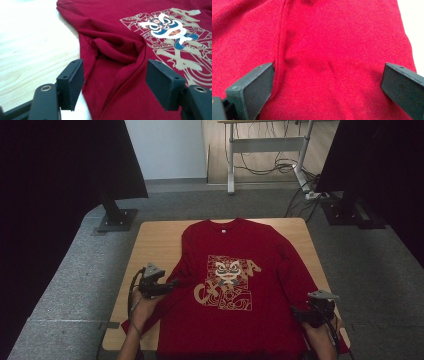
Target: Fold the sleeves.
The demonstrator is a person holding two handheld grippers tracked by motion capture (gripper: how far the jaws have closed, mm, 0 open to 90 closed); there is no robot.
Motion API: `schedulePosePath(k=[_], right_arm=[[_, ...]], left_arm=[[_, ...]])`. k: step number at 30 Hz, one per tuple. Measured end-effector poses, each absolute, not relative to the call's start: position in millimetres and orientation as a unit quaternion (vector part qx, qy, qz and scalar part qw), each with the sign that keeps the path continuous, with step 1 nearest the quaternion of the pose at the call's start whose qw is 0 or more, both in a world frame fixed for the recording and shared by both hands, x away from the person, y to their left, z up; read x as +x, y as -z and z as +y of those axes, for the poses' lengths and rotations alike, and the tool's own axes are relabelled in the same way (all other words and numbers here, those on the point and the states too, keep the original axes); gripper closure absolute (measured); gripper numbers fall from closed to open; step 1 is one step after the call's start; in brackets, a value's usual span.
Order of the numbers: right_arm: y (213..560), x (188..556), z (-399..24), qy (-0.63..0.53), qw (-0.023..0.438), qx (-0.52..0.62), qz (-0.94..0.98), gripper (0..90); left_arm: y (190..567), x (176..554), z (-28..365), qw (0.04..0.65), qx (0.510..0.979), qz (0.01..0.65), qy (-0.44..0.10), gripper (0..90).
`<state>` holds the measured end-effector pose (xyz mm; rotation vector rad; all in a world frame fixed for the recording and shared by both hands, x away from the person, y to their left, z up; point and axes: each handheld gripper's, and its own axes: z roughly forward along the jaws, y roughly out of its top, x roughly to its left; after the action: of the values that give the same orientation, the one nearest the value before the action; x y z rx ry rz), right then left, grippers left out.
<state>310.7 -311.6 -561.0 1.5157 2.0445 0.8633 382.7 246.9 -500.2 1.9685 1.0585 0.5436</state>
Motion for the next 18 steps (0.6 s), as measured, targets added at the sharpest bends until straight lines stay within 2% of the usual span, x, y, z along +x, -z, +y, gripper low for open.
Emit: schedulePosePath(k=[9,18], right_arm=[[561,311,-312,-0.313,0.225,0.549,0.741,0.0],[561,311,-312,-0.313,0.225,0.549,0.741,0.0]], left_arm=[[504,360,270,0.399,0.780,0.431,-0.215,24.5],[514,341,295,0.392,0.776,0.447,-0.211,28.4]])
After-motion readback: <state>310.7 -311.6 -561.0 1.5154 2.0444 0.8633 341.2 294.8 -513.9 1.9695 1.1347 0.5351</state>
